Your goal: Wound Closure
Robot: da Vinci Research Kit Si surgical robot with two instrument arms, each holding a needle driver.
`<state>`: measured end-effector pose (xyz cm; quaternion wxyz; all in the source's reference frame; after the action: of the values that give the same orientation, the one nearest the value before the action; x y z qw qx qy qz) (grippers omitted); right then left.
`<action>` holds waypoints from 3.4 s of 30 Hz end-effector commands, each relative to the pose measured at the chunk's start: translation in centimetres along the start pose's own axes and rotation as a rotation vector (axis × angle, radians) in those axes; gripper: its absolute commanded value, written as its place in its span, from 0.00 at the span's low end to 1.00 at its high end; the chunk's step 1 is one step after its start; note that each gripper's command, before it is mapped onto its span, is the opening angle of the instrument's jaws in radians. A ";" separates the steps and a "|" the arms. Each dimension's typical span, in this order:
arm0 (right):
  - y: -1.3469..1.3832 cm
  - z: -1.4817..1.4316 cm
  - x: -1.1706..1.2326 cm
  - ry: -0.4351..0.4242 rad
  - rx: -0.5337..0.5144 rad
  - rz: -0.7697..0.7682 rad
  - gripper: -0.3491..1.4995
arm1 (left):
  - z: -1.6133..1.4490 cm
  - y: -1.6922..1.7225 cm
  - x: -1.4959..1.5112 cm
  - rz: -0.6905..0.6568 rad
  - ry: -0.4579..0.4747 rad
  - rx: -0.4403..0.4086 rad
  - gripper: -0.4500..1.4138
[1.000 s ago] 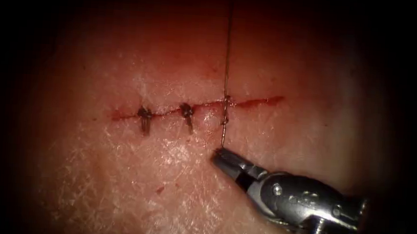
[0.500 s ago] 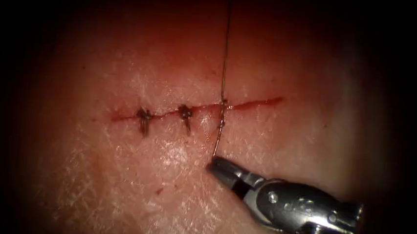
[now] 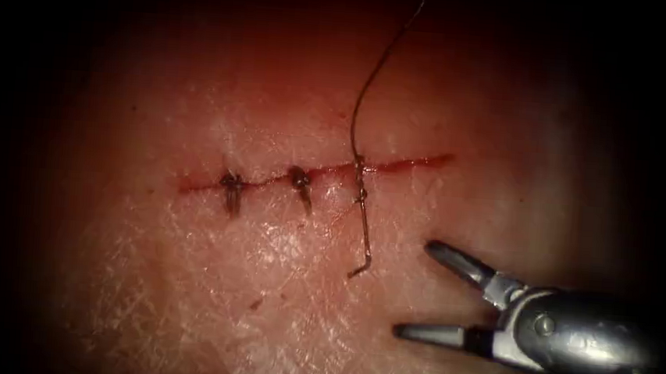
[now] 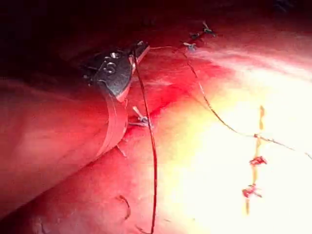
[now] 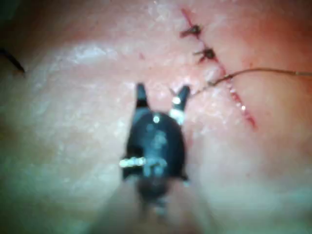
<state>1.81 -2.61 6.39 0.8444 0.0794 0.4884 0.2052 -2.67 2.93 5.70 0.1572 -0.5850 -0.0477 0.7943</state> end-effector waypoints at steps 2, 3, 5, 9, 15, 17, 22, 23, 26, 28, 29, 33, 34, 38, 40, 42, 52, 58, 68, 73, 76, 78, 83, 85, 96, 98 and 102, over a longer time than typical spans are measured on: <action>0.12 0.06 0.12 0.056 -0.022 0.046 0.68 | -0.10 0.24 0.12 0.014 0.002 -0.014 0.00; 0.16 0.09 0.15 0.066 -0.026 0.056 0.59 | -0.18 0.36 0.18 0.011 0.000 -0.014 0.00; 0.25 0.18 0.22 0.076 -0.035 0.062 0.47 | -0.30 0.58 0.28 0.013 -0.002 -0.021 0.00; 0.44 0.42 0.26 0.077 -0.049 0.068 0.26 | -0.45 1.06 0.36 0.022 0.001 -0.034 0.00; 0.68 0.82 0.15 0.092 -0.062 0.059 0.06 | -0.51 1.73 0.31 0.053 0.005 -0.050 0.00; 0.72 0.90 0.12 0.094 -0.061 0.055 0.05 | -0.52 1.85 0.28 0.061 -0.001 -0.060 0.00; 0.82 1.00 0.08 0.104 -0.067 0.051 0.03 | -0.51 2.06 0.17 0.056 0.000 -0.073 0.00; 0.84 1.00 0.08 0.106 -0.068 0.050 0.03 | -0.50 2.11 0.13 0.050 -0.005 -0.076 0.00; 0.92 1.02 0.06 0.129 -0.076 0.048 0.01 | -0.47 2.24 0.02 0.041 -0.007 -0.089 0.00; 1.00 1.04 0.06 0.160 -0.075 0.045 0.01 | -0.44 2.30 -0.04 0.038 -0.007 -0.095 0.00; 1.03 1.05 0.05 0.178 -0.070 0.043 0.01 | -0.42 2.33 -0.07 0.035 -0.008 -0.098 0.00; 1.23 1.09 0.04 0.256 -0.021 0.021 0.04 | -0.27 2.46 -0.22 0.025 -0.012 -0.118 0.00; 1.30 1.09 0.03 0.281 -0.002 0.014 0.06 | -0.24 2.47 -0.26 0.024 -0.015 -0.119 0.00; 1.43 1.09 0.01 0.336 0.090 0.019 0.08 | -0.15 2.45 -0.42 0.022 -0.027 -0.127 0.00; 1.44 1.10 0.01 0.361 0.135 0.025 0.08 | -0.10 2.42 -0.53 0.018 -0.031 -0.127 0.00; 1.44 1.11 0.01 0.383 0.182 0.018 0.08 | -0.04 2.39 -0.64 0.004 -0.038 -0.126 0.00; 1.31 1.14 0.00 0.444 0.376 -0.011 0.07 | 0.36 2.27 -1.08 -0.002 -0.068 -0.159 0.00; 1.26 1.17 -0.03 0.421 0.455 -0.041 0.08 | 0.45 2.15 -1.25 -0.008 -0.066 -0.174 0.00; 1.08 1.17 -0.13 0.235 0.625 -0.128 0.26 | 0.45 2.04 -1.31 -0.008 -0.066 -0.177 0.00; 1.00 1.17 -0.10 0.162 0.702 -0.199 0.34 | 0.50 2.05 -1.32 -0.006 -0.066 -0.176 0.00; 0.93 1.15 -0.09 0.123 0.746 -0.229 0.37 | 0.52 2.05 -1.31 -0.006 -0.068 -0.178 0.00; 0.88 1.15 -0.08 0.099 0.770 -0.246 0.40 | 0.53 2.05 -1.31 -0.005 -0.070 -0.181 0.00; 0.71 1.11 -0.06 0.047 0.832 -0.292 0.54 | 0.53 2.08 -1.31 -0.004 -0.078 -0.186 0.00; 0.64 1.10 -0.04 0.026 0.858 -0.310 0.54 | 0.53 2.09 -1.30 -0.004 -0.077 -0.187 0.00; 0.44 1.12 -0.10 -0.050 0.955 -0.401 0.66 | 0.52 2.15 -1.21 -0.009 -0.077 -0.194 0.00; 0.41 1.15 -0.16 -0.094 0.962 -0.427 0.65 | 0.52 2.15 -1.20 -0.010 -0.076 -0.195 0.00; 0.37 1.25 -0.25 -0.178 0.937 -0.468 0.65 | 0.52 2.16 -1.19 -0.010 -0.079 -0.196 0.00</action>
<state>2.59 -2.25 7.30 0.7829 0.3526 0.4552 -0.2357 -3.21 0.60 6.32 0.1013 -0.5651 -0.1339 0.8078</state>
